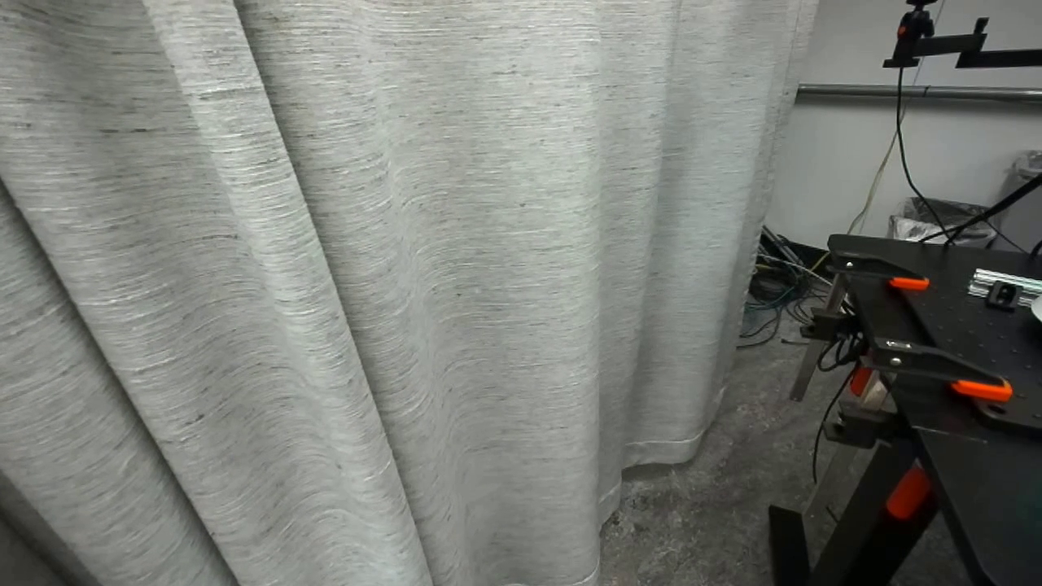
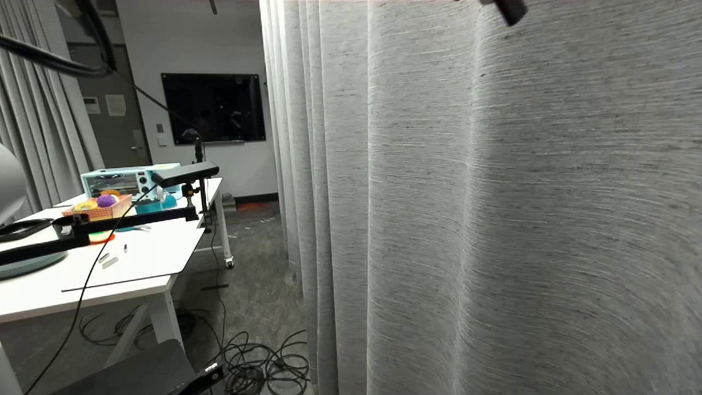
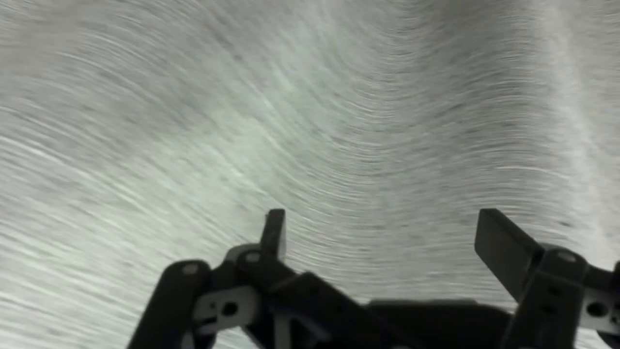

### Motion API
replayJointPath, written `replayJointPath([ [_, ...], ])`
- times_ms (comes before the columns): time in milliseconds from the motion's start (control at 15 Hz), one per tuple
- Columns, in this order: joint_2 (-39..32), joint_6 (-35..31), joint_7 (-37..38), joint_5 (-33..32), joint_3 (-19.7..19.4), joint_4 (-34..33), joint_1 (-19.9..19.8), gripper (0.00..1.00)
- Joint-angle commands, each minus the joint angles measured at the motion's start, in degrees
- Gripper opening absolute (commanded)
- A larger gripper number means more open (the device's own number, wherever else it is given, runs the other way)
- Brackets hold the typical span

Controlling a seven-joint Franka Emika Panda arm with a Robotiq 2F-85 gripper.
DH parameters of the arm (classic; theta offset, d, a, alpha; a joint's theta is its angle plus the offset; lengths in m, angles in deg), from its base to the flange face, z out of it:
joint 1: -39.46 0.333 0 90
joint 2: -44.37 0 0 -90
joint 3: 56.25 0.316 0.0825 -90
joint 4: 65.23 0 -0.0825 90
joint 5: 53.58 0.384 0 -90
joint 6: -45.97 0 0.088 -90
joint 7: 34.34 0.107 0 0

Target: Pull the curtain to the right

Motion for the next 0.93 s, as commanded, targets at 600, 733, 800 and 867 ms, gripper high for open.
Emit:
replayJointPath([
  [600,-2.7,8.8,12.0,0.1,11.2,4.4,19.8,1.00],
  [733,-3.4,15.9,13.9,-1.8,13.0,2.7,20.1,1.00],
  [800,-2.8,19.7,15.0,-2.1,14.0,2.0,20.7,1.00],
  [867,-2.9,22.5,15.6,-2.5,14.6,1.1,21.1,1.00],
])
